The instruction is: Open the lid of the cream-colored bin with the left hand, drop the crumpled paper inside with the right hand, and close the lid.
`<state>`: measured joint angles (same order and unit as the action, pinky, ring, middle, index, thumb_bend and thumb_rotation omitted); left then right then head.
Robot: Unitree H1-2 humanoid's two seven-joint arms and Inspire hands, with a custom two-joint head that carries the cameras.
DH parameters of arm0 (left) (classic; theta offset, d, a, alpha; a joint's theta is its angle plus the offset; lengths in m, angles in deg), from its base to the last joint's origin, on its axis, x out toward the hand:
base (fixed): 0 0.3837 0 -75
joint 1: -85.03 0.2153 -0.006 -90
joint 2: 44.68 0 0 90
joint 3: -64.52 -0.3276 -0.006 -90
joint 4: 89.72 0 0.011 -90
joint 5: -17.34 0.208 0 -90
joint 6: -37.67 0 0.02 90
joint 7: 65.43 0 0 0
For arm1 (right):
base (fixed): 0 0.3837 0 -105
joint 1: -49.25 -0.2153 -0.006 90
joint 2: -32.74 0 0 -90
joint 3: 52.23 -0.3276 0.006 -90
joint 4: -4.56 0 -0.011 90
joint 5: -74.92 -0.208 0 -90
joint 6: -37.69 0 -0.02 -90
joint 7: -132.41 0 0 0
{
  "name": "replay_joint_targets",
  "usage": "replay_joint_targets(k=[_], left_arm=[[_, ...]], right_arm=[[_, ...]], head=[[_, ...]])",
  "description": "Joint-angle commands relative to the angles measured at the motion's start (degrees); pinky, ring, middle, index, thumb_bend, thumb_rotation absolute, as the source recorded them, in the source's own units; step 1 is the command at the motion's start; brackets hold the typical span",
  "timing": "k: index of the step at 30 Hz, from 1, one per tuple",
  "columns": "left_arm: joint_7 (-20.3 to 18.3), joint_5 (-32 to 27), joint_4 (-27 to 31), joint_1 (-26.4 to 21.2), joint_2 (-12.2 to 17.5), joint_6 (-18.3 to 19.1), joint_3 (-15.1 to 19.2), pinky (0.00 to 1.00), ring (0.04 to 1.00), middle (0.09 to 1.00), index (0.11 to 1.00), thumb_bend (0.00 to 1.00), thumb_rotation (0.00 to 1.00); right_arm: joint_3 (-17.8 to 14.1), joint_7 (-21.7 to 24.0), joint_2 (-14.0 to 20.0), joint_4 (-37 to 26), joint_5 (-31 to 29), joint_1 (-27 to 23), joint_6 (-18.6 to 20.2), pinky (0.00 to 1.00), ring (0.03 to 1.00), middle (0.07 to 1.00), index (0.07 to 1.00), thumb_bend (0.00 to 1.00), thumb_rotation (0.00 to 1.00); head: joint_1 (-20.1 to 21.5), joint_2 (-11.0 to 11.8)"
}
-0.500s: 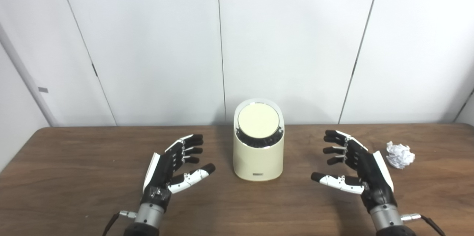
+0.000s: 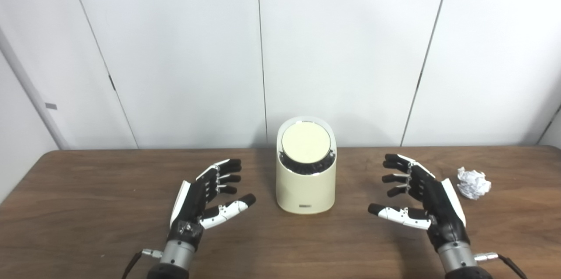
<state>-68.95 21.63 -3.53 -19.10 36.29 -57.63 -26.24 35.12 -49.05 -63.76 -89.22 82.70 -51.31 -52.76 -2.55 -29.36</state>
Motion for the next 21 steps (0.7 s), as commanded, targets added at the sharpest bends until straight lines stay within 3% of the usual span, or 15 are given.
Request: replay_joint_targets(k=[1,5,11,16,21], left_arm=[[-0.1,-0.2,1.3,-2.1,0.4,-1.6,0.0,0.67,0.750,0.790,0.807,0.80,0.26],[1.5,2.0,2.8,-2.2,-0.7,-0.6,-0.4,0.65,0.742,0.781,0.801,0.79,0.27],[4.8,6.3,6.2,-3.6,-3.3,2.1,-0.9,0.73,0.823,0.837,0.845,0.84,0.33],[6.0,10.3,6.2,-7.1,-3.4,3.5,-1.6,0.77,0.904,0.929,0.905,0.82,0.32],[5.5,11.4,5.2,-10.9,-2.8,4.5,-1.7,0.80,0.938,0.947,0.919,0.83,0.31]], right_arm=[[0.1,-0.1,0.0,-2.4,0.1,-1.6,-0.9,0.51,0.661,0.760,0.757,0.77,0.00],[0.1,0.0,0.0,-1.9,-0.2,-1.8,-1.6,0.51,0.664,0.762,0.759,0.78,0.00],[0.3,-0.1,0.4,-1.0,0.2,-2.0,-2.7,0.50,0.663,0.766,0.768,0.78,0.00],[0.4,-0.3,0.1,-0.4,0.1,-2.2,-2.9,0.49,0.655,0.764,0.764,0.79,0.00],[0.9,-0.6,-0.2,-0.8,0.6,-2.0,-2.9,0.50,0.656,0.767,0.767,0.78,0.00]], head=[[0.2,0.2],[0.2,0.4],[-0.1,0.8],[0.3,1.4],[0.7,1.5]])
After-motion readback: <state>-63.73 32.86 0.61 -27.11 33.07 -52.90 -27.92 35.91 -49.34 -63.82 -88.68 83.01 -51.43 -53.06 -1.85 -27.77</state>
